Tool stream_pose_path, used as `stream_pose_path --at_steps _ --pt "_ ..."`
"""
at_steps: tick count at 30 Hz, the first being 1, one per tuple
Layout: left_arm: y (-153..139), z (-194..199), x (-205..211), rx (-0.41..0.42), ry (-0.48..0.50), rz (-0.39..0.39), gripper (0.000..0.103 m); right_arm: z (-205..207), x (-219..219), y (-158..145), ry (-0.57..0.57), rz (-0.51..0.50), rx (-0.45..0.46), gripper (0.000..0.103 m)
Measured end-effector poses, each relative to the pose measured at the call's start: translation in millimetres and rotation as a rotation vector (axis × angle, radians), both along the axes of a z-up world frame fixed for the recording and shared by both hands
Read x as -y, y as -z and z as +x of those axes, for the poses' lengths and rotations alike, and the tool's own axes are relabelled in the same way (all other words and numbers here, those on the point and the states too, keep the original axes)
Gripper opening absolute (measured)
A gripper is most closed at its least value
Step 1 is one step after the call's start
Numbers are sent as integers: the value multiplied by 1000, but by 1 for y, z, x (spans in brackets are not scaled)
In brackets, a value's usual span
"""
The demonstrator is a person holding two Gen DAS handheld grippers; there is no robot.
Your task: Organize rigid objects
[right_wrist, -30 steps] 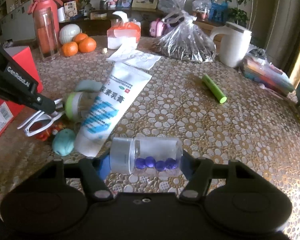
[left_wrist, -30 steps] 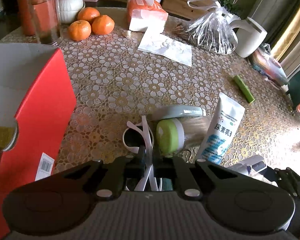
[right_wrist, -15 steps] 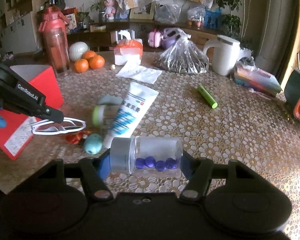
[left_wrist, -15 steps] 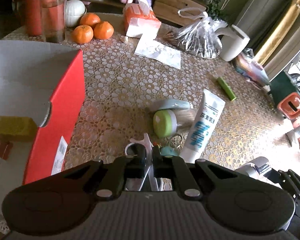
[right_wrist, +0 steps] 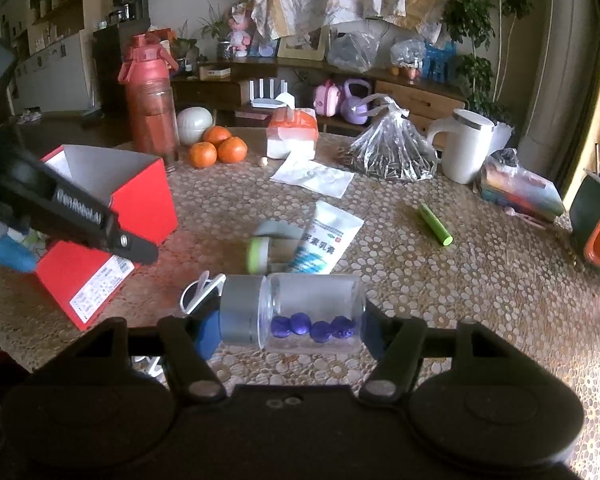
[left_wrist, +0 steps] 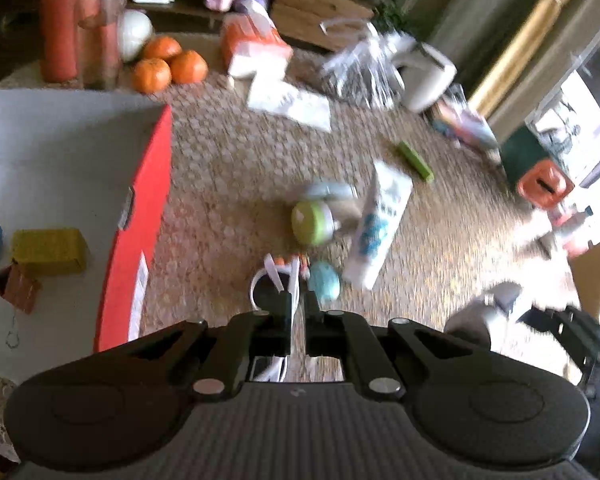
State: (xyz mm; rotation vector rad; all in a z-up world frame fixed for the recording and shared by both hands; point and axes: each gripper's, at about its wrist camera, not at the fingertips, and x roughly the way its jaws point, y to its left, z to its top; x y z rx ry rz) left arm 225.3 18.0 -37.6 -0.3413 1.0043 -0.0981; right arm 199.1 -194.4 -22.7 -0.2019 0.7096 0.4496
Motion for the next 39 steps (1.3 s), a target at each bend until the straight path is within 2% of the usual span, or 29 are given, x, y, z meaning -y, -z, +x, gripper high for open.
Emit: stream_pose_path --at_steps 5,7,10,15,22,28,29,31,32,33,35,39 --pt "9 -5 11 -14 63 19 6 -4 4 -1 21 19 -7 67" --pt "12 -5 15 -20 76 51 6 -4 7 0 26 24 -10 67" --pt "23 -1 20 -57 104 75 7 -5 13 2 34 26 -16 67" --pt "39 6 29 -79 117 137 7 -4 23 8 52 40 -33 67" --pt "46 13 29 -84 128 121 7 -3 32 15 68 57 -51 67" --pt "50 18 36 -84 141 179 9 -2 36 19 70 68 -63 67" --pt "50 18 36 -83 147 192 10 -2 38 19 71 72 -65 67" --pt "52 18 35 -90 146 204 19 -2 39 20 73 76 -68 67" --pt "53 19 34 -97 142 199 30 -2 39 21 74 76 -71 67" --pt "54 20 33 -99 138 195 36 -2 39 22 76 77 -74 67" --pt "55 20 34 -91 138 204 45 -2 40 23 76 79 -77 67" --pt "59 25 37 -100 138 218 55 -1 41 25 76 80 -82 67"
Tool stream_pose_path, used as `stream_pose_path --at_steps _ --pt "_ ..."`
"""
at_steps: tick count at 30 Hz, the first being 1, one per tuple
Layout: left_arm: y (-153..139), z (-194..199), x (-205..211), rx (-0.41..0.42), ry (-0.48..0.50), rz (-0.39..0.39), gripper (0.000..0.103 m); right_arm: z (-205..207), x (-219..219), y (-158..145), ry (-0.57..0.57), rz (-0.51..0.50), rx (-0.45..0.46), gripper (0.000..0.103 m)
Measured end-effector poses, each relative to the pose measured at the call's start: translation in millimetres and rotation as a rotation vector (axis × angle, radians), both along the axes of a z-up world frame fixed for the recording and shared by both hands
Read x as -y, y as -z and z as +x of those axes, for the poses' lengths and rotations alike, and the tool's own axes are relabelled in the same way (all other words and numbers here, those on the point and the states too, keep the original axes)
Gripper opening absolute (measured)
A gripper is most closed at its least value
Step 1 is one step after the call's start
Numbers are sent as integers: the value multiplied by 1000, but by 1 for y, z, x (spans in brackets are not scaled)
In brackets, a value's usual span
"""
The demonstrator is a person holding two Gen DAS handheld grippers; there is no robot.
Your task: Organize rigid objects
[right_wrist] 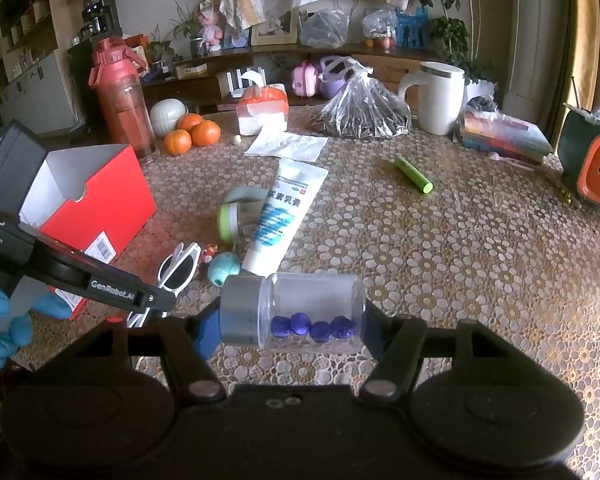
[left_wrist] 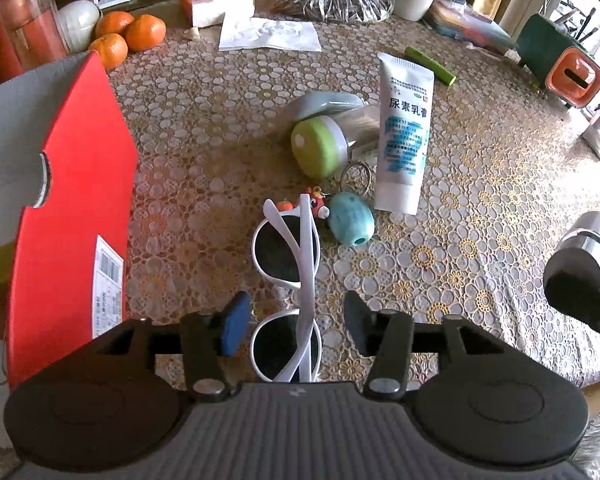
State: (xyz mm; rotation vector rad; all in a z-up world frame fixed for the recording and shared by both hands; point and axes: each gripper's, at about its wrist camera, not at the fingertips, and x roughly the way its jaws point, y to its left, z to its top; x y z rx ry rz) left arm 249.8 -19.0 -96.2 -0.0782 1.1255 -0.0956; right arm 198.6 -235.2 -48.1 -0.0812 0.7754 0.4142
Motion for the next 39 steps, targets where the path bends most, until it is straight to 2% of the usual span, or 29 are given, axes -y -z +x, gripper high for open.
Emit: stream_pose_path --at_steps 2,11,16,21,25,32,36,39 --pt "3 4 1 -3 -7 1 58 1 0 1 2 0 -2 67" --pt "14 11 6 -8 -15 33 57 3 1 5 7 -11 -12 67" --pt "12 10 6 2 2 46 31 3 1 5 9 -15 -13 67" --pt "6 5 6 36 14 78 21 3 0 5 8 -24 -10 67" --pt "-1 0 -2 53 1 51 12 1 -3 2 9 -35 -7 67" --pt "-13 -10 -21 86 -13 -10 11 -4 -14 -5 -2 -53 9 67" --pt "-13 -9 -23 76 -8 -58 11 -5 -18 -7 -8 -53 17 67" --pt "-8 -4 -20 36 6 -68 12 -4 -18 -6 -3 -47 14 67"
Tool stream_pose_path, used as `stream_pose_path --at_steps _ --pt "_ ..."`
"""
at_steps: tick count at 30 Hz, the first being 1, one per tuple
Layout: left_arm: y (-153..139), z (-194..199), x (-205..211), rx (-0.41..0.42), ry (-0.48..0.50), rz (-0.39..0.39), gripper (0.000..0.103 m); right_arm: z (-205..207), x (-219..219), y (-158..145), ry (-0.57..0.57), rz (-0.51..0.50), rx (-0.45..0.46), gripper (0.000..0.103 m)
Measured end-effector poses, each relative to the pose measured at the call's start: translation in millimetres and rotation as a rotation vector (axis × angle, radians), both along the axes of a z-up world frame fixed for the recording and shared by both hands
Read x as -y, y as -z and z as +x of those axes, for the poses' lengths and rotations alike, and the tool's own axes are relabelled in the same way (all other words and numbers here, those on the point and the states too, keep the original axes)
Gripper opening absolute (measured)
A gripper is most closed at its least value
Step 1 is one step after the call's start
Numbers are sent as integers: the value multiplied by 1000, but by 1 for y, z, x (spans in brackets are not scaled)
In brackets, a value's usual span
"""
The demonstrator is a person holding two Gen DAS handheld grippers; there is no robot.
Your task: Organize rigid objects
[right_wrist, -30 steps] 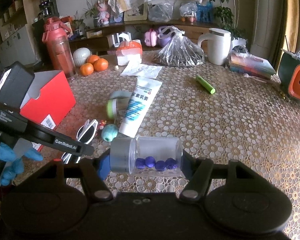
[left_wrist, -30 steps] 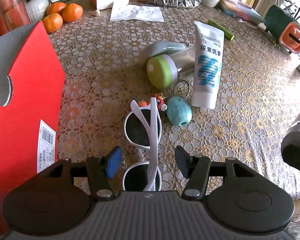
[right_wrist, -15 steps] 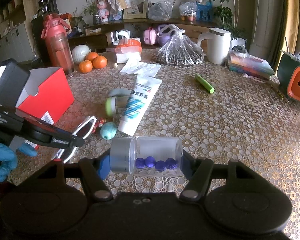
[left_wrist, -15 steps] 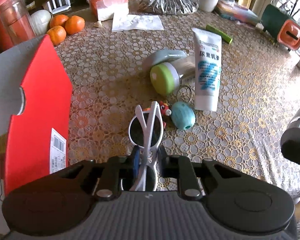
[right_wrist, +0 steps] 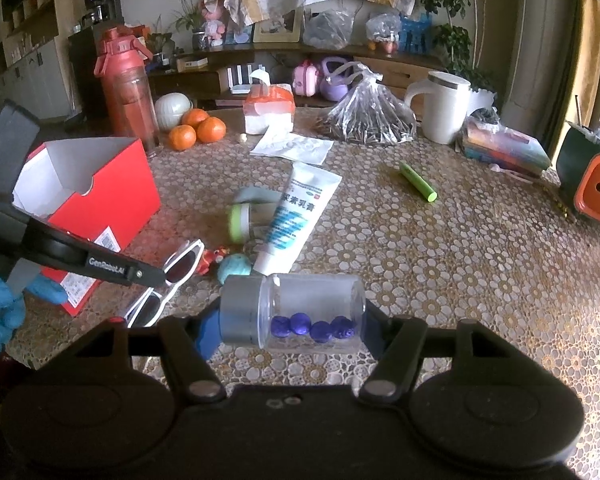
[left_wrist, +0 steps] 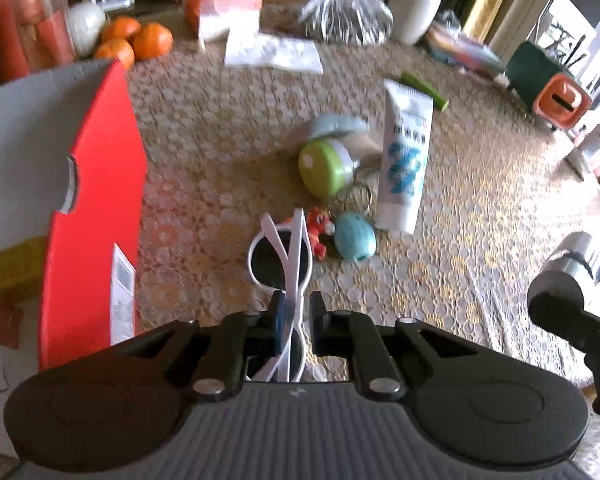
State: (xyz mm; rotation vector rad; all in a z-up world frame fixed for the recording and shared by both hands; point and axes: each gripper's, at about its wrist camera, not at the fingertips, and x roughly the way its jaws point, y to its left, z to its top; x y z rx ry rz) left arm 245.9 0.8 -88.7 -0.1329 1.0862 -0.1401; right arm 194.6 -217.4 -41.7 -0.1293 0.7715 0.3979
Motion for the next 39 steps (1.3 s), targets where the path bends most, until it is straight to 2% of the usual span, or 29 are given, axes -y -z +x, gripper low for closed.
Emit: stream_pose_path --at_steps 2,5,9,12,15,17,22,23,25,28,31,39 --pt "3 2 5 -2 7 44 13 2 1 2 4 -2 -5 67" --pt "12 8 9 -19 3 59 17 4 4 4 7 1 -12 67" --pt "21 16 15 -49 8 89 27 6 8 6 9 9 -17 67" --pt "23 16 21 -34 23 124 34 8 12 9 14 16 -25 67" --pt "23 16 20 -13 4 91 42 10 15 11 20 22 -31 67" --pt "24 16 18 5 -10 74 42 10 16 12 20 28 -34 67" --pt "24 17 24 0 22 123 41 9 18 14 21 29 -39 67" --pt "25 17 24 2 23 127 40 9 18 14 23 31 -39 67" --pt "24 15 25 10 27 148 29 8 17 13 22 31 -38 67" --pt "22 12 18 19 25 107 27 8 16 13 22 26 -36 67" --pt "17 7 14 52 20 112 24 7 15 13 25 21 -34 67" --pt "-15 -19 -11 142 -2 12 22 -1 6 -1 18 9 1 67"
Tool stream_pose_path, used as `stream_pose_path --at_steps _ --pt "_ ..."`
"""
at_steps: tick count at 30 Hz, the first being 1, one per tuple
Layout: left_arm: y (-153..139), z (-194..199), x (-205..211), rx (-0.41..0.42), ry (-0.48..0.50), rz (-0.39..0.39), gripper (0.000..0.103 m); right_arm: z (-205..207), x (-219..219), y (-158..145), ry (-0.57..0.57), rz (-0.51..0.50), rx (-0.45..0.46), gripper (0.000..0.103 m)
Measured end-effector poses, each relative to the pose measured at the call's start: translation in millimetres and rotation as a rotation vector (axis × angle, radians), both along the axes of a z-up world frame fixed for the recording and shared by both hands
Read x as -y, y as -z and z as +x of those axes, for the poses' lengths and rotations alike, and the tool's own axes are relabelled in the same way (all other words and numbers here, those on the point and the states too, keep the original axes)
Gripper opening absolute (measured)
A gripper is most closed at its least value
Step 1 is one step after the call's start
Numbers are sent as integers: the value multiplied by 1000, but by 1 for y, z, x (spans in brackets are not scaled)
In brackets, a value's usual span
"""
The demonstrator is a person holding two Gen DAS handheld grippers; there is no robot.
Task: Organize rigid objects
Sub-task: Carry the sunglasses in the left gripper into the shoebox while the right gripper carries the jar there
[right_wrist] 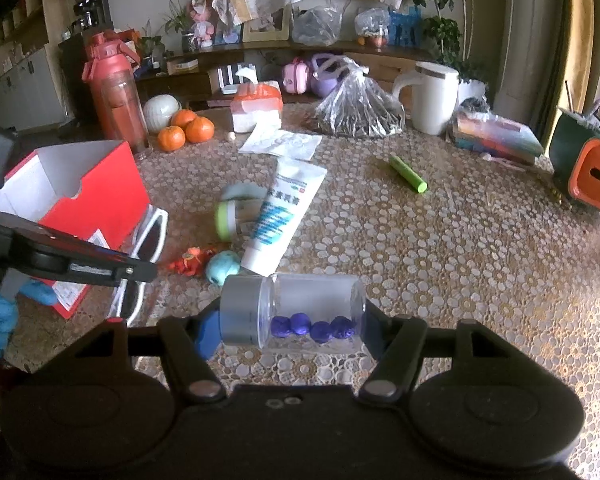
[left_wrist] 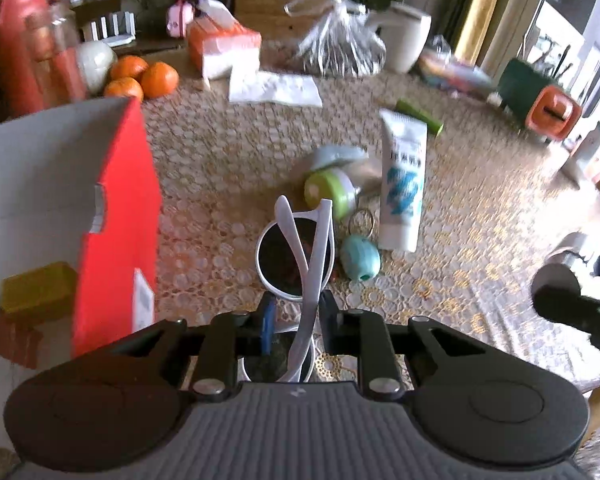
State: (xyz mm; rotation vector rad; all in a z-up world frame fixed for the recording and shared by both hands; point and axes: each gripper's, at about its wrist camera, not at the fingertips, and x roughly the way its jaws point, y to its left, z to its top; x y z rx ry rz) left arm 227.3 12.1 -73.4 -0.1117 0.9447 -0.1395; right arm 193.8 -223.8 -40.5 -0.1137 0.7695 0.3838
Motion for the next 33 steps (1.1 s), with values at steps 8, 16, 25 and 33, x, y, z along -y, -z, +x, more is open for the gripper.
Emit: stream_pose_path --at_steps 8,16,25,33 --pt "-41 -26 -29 76 -12 -80 22 -6 -35 -24 -66 -9 47 67" --pt "-76 -40 -77 118 -56 -120 22 -5 -96 -45 -167 -24 91 67" --pt "-102 -51 -133 167 -129 -97 22 3 -174 -55 -278 -26 110 67" --pt "-88 -41 -196 119 -230 -17 22 13 -249 -41 -367 -69 106 67"
